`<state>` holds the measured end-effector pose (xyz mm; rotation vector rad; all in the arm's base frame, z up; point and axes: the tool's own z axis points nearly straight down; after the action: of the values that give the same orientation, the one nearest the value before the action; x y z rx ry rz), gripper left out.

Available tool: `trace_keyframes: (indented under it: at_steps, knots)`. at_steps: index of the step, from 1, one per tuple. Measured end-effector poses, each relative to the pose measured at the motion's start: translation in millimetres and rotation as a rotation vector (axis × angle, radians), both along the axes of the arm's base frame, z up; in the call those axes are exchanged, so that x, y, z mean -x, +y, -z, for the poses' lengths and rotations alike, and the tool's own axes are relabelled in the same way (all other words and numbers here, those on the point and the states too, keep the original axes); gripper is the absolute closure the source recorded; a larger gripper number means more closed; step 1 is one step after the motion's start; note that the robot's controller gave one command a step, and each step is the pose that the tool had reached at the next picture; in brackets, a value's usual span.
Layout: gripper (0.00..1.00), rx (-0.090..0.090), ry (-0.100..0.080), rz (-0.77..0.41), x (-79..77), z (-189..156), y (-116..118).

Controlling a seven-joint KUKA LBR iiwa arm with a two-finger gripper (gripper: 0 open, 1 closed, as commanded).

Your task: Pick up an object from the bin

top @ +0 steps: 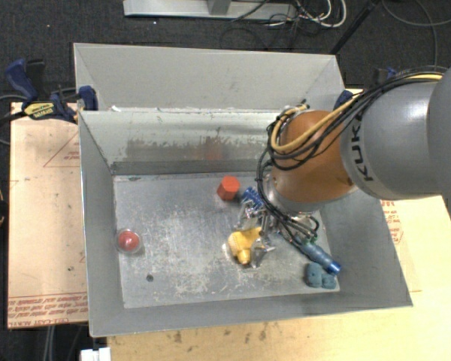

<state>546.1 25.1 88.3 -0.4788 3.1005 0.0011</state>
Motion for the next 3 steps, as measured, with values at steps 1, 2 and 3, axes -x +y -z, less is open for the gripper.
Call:
trace_keyframes:
  at_steps: [1,2,3]
  knots:
    - [1.0,0.0,0.0,0.002,-0.9,-24,1]
    - [1.0,0.0,0.001,0.004,-1.6,-33,1]
    - [1.0,0.0,-0.004,0.006,-3.4,-93,2]
